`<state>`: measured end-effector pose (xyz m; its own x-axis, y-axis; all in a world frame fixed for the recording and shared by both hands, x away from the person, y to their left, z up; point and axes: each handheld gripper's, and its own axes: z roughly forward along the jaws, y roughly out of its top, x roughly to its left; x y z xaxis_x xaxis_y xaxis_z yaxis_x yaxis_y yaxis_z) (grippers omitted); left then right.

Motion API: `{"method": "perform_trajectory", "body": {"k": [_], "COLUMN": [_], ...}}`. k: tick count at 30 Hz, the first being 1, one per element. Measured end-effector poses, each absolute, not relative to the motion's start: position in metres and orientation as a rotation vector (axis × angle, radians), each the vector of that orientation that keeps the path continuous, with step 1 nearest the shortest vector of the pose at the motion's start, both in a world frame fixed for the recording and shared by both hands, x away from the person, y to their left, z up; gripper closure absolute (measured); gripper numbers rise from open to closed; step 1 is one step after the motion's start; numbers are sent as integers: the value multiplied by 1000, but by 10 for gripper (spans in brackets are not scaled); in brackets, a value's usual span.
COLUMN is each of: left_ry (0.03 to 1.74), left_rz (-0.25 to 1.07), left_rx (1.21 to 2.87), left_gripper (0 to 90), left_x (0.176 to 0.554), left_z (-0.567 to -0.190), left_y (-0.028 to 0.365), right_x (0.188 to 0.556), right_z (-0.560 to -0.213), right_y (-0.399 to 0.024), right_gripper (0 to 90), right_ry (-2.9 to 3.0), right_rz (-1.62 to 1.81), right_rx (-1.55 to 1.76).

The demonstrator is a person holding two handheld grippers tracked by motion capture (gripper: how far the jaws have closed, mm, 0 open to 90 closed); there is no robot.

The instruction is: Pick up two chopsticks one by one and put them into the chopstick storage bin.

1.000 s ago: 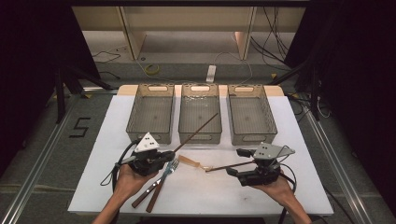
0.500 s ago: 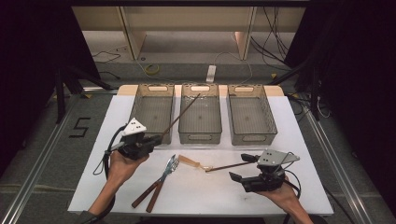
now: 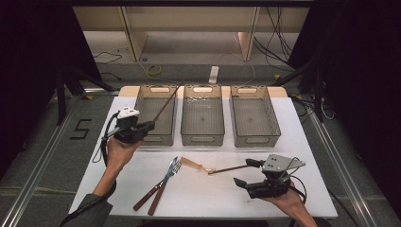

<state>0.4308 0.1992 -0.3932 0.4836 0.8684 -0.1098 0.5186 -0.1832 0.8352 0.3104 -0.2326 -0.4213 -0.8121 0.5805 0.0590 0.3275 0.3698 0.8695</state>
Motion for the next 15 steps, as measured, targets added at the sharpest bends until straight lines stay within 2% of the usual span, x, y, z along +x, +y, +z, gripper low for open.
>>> {"method": "perform_trajectory", "body": {"k": [15], "left_ry": [1288], "left_rz": [506], "left_rx": [1863], "left_gripper": [835], "left_x": [467], "left_z": [-402], "left_y": [215], "right_x": [308], "right_z": [-421], "right_y": [-234], "right_gripper": [230], "right_ry": [2382], "right_rz": [1431], "right_rx": [800]}}
